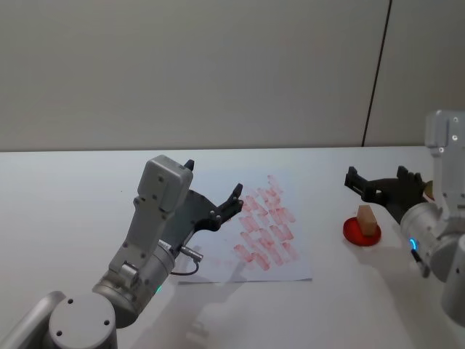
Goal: Use the one hand to pick up the stamp and affix it onto the A4 paper.
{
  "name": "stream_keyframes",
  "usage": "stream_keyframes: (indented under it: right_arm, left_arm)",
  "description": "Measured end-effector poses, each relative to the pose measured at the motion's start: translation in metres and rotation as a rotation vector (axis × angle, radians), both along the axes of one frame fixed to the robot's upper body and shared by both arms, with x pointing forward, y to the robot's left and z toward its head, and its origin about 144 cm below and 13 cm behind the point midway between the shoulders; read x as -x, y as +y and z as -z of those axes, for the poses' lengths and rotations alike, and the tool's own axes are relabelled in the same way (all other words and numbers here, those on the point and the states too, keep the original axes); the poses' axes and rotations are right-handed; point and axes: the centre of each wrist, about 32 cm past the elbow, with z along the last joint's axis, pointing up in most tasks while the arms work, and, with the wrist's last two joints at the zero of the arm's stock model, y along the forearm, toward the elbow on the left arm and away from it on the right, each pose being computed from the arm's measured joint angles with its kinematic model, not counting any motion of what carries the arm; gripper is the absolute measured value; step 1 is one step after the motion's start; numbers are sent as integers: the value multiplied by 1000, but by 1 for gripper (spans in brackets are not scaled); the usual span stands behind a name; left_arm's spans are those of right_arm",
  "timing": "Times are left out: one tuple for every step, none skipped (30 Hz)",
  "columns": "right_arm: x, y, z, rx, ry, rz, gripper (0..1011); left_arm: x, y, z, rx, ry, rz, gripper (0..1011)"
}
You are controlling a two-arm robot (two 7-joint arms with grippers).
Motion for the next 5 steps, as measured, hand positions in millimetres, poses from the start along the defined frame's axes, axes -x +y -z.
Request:
stream_keyframes:
  right_arm:
    - [3,-1,-1,6,-18,-3,1001]
    - [3,-1,-1,6,-18,-3,1001]
    - [5,-2,-1,11,-32,-6,1001]
    - [6,-3,-1,14,-39,-8,1001]
    - [7,-3,-2,18,-51,-11,1001]
  left_arm:
    - [0,0,0,0,0,0,993]
    - [0,0,0,0,0,0,993]
    - [0,0,0,0,0,0,993]
    - [0,0,0,0,0,0,993]
    - [0,0,0,0,0,0,993]
